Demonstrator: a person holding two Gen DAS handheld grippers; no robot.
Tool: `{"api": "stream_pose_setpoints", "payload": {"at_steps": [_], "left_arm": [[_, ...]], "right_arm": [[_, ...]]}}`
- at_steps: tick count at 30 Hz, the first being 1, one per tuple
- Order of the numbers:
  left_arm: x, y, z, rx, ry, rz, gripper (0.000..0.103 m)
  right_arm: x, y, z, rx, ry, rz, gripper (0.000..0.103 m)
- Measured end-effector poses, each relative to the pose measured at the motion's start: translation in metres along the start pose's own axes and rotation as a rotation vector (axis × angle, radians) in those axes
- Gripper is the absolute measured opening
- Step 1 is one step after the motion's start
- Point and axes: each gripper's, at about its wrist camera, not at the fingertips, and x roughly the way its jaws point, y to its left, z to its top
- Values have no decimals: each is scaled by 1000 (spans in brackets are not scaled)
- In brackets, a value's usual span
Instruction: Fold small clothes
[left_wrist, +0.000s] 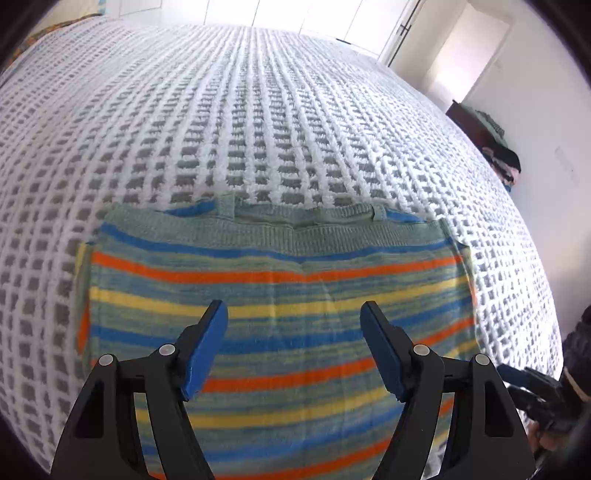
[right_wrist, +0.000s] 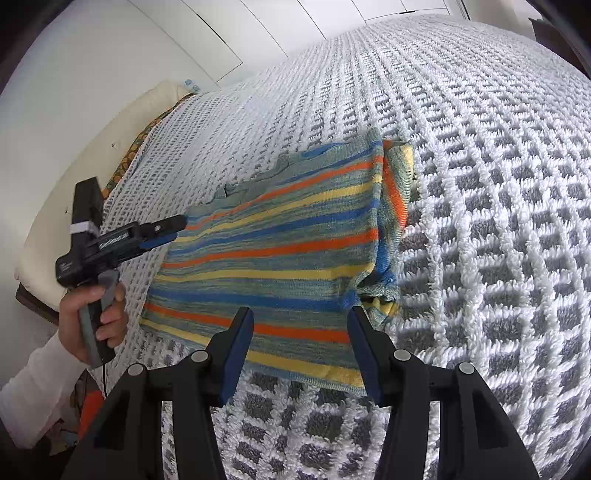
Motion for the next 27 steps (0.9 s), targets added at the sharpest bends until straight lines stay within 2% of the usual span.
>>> {"api": "stream_pose_setpoints", "payload": {"at_steps": [3, 4, 9, 15, 18, 20, 22, 27], "left_arm": [[34, -5, -7, 55, 91, 86, 74], [36, -7, -14, 76, 99, 104, 73], [7, -18, -50, 167, 69, 85, 77], [-9, -37, -95, 277, 99, 113, 78], [-25, -39, -123, 263, 114, 85, 78], [-37, -41, -139, 263, 124, 60, 78], [-50, -45, -156, 271, 121, 47, 78], [-86, -20, -181, 149, 108, 9, 78]], "right_arm": [[-6, -8, -3, 23, -4, 10, 56], [-7, -11, -3, 33, -4, 12, 56], [-16, -31, 6, 93, -29, 14, 56], [-19, -39, 14, 135, -48, 26, 57], [-24, -44, 15, 196, -64, 58, 58], [-26, -50, 20, 248, -77, 60, 67], [-23, -60, 31, 305, -86, 74, 68], [5, -82, 63, 399, -31, 117, 68]]}}
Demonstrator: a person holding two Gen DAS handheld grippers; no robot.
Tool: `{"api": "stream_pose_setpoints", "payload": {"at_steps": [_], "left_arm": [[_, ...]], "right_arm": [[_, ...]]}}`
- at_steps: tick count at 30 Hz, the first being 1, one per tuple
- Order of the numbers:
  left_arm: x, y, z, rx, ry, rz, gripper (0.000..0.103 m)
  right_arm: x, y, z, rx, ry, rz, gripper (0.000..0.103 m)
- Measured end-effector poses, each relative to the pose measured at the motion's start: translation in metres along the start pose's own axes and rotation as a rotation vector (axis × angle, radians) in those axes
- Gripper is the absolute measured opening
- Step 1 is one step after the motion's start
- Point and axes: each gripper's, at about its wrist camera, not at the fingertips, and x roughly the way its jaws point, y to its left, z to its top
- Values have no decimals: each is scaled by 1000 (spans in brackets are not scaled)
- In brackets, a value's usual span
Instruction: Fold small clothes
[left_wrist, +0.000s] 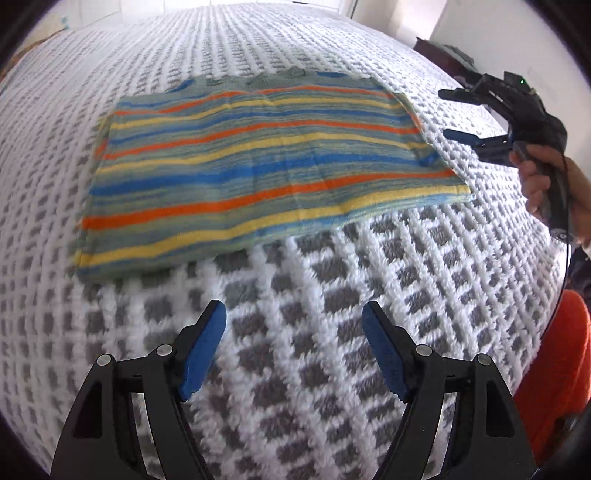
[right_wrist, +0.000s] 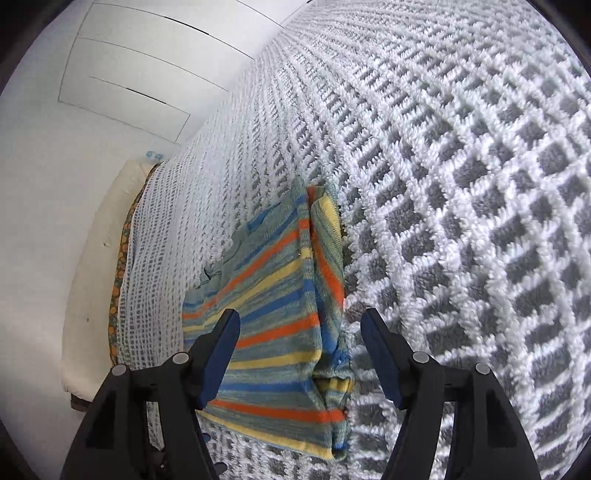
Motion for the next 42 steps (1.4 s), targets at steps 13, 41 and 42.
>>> {"api": "stream_pose_setpoints", "payload": {"at_steps": [13, 41, 42], "left_arm": [[-32, 121, -53, -360, -36, 58, 78], [-60, 165, -104, -409, -148, -87, 78], [-60, 165, -105, -412, -150, -89, 78]], "right_arm": [[69, 31, 13, -140, 144, -177, 7], [201, 342, -91, -516, 396, -9, 78], [190, 336, -83, -526, 355, -37, 78]]}}
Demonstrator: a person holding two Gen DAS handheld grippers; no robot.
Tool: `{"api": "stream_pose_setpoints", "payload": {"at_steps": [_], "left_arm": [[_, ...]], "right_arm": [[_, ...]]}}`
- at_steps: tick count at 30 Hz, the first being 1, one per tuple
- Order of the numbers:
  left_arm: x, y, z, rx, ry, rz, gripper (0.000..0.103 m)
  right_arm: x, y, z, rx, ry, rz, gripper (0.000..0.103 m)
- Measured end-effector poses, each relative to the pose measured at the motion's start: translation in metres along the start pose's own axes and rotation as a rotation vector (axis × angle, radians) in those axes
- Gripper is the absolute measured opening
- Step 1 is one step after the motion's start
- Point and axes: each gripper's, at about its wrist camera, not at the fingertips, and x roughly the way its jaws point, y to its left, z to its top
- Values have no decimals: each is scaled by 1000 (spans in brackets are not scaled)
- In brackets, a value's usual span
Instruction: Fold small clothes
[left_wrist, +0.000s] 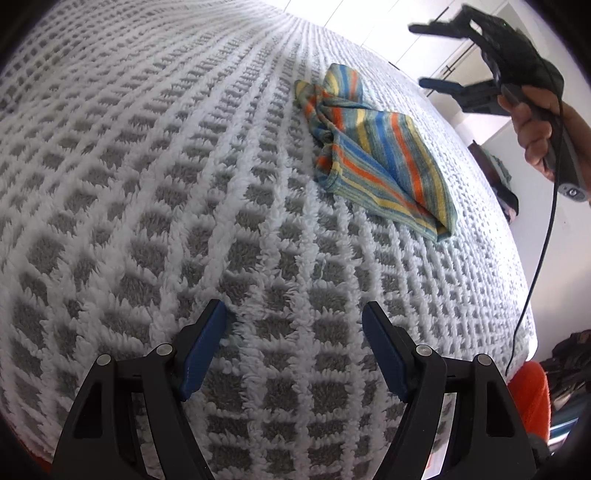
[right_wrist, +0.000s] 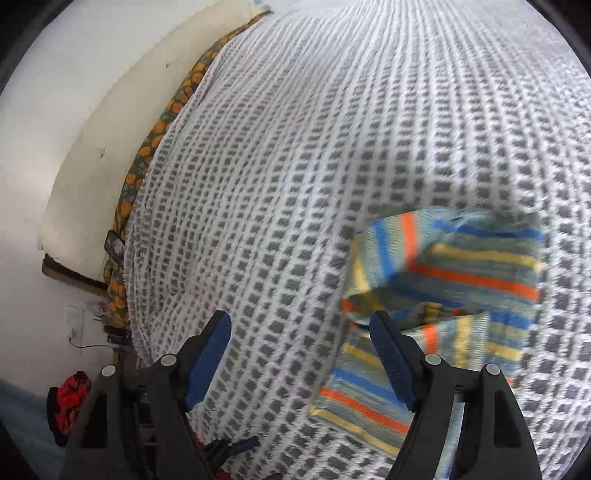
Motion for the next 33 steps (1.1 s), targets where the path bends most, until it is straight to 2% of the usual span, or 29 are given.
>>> {"api": "stream_pose_setpoints", "payload": {"at_steps": [2, 4, 7, 10, 12, 13, 15, 17, 19, 21, 23, 27, 30, 33], "left_arm": [[2, 0, 0, -7, -3, -3, 78], [3, 0, 1, -9, -7, -4, 78], [3, -2, -1, 1, -13, 4, 78], [2, -3, -2, 7, -15, 8, 78], [0, -2, -3, 2, -16, 3, 78], [0, -2, -3, -3, -17, 1, 78], [-2, 0, -3, -13, -18, -6, 78], [-2, 1, -3, -20, -18, -12, 78], [-2, 1, -4, -20, -18, -11, 78], [-3, 1, -4, -15, -19, -8, 78], [-3, 1, -5, -15, -19, -8, 78], [-4, 2, -5, -15, -19, -6, 78], [-4, 1, -5, -7, -18, 6, 78], [-2, -1, -5, 0, -19, 11, 78]], "right_arm": [[-14, -28, -6, 24, -42, -98, 78], [-12, -64, -16, 114, -32, -129, 78], [-2, -108, -41, 264, -39, -88, 77], [14, -112, -60, 292, -37, 44, 73], [19, -82, -73, 189, -29, 123, 74], [20, -57, -81, 80, -7, 140, 74], [29, -6, -102, -166, 72, 112, 75], [39, 28, -128, -361, 153, 68, 77], [47, 47, -149, -496, 210, 19, 77], [45, 52, -160, -558, 209, -17, 77], [36, 46, -158, -529, 169, -18, 77], [5, 28, -137, -406, 29, -12, 77], [-8, 10, -108, -280, -73, -115, 77], [-10, -17, -73, -85, -153, -192, 73]]}}
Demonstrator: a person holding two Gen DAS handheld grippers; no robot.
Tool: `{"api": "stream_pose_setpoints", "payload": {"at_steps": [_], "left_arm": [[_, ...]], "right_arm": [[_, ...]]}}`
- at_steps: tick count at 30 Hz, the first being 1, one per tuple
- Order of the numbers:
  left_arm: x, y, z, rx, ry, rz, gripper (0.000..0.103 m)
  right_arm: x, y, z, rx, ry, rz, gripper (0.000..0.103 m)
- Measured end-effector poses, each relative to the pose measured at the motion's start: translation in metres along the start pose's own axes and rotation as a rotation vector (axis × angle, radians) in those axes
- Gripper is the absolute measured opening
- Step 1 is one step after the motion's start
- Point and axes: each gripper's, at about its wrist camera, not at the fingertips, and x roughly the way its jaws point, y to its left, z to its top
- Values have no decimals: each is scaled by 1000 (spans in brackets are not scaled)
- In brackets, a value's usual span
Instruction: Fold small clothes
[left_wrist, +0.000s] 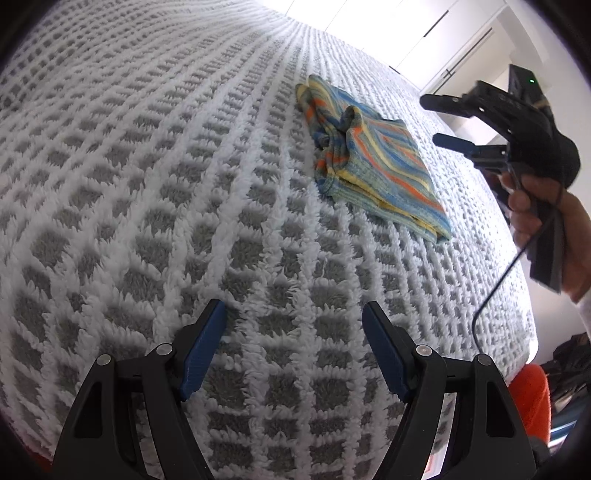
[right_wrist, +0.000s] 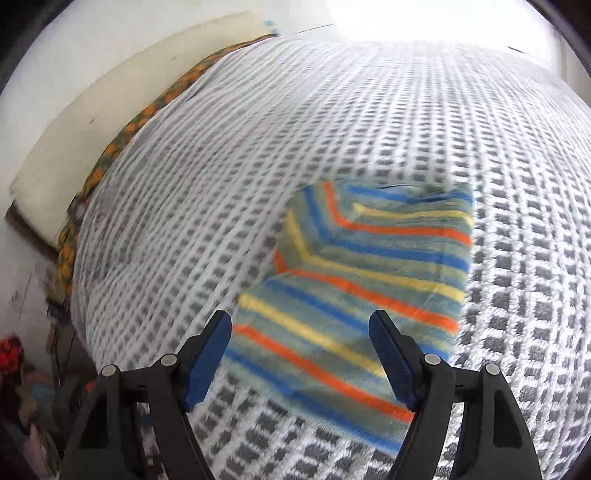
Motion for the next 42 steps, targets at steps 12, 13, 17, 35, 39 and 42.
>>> {"api": "stream_pose_setpoints", "payload": {"at_steps": [12, 13, 17, 35, 39, 42], "left_arm": [[2, 0, 0, 13, 6, -2, 78], [3, 0, 0, 14, 6, -2, 78], [2, 0, -1, 6, 6, -6, 78], [11, -1, 1, 9, 19, -12, 84], [16, -5, 3, 36, 26, 9, 84], [19, -7, 4, 55, 29, 24, 84]], "right_arm": [[93, 56, -27, -346, 174, -206, 52], [90, 60, -28, -373, 167, -212, 52], [56, 57, -10, -315, 62, -189, 52], [57, 36, 38, -309, 59, -218, 55], [92, 2, 55, -154, 172, -254, 59], [122, -21, 43, -69, 295, -247, 62]]}}
